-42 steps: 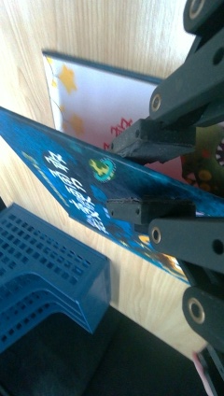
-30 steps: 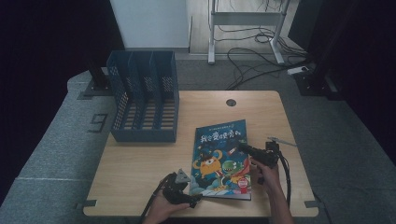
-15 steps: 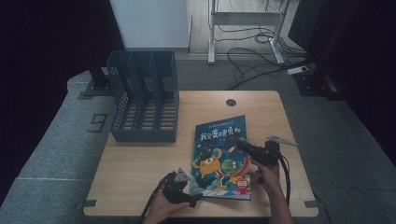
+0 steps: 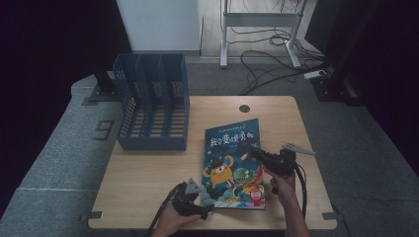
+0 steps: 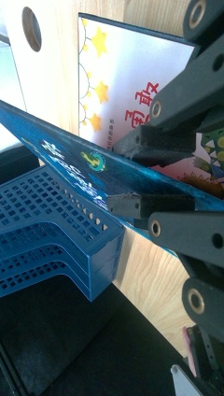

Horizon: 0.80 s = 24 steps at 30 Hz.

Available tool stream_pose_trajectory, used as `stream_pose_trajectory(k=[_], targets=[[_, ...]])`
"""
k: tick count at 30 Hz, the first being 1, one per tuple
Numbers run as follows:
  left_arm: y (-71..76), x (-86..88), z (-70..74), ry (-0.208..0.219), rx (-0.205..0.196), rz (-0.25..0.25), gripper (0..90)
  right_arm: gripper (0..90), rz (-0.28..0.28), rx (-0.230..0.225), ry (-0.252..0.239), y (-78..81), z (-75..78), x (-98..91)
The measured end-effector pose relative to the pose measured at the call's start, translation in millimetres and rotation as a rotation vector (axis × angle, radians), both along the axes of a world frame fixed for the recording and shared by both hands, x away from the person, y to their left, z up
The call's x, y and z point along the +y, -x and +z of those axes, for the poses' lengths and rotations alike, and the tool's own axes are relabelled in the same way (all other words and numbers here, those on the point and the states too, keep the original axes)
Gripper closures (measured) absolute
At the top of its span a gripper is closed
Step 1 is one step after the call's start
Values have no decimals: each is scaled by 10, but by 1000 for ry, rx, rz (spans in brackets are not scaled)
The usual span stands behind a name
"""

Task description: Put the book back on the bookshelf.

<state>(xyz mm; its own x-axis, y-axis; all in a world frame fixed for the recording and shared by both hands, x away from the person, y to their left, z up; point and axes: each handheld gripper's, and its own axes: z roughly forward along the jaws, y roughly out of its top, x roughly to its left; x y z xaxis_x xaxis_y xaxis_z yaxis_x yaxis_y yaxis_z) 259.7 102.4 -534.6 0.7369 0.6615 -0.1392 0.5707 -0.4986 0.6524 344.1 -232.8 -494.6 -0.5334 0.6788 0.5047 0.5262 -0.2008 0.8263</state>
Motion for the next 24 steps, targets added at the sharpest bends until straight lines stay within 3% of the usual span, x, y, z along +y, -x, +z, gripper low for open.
stream_pose_trajectory(k=[20,24], targets=[[48,-83,-20,-22,-12,-17,134,739,-34,29,-8,-27,-47,-39],[62,-128,-56,-54,-16,-21,140,738,-36,33,-8,-35,-54,-43]])
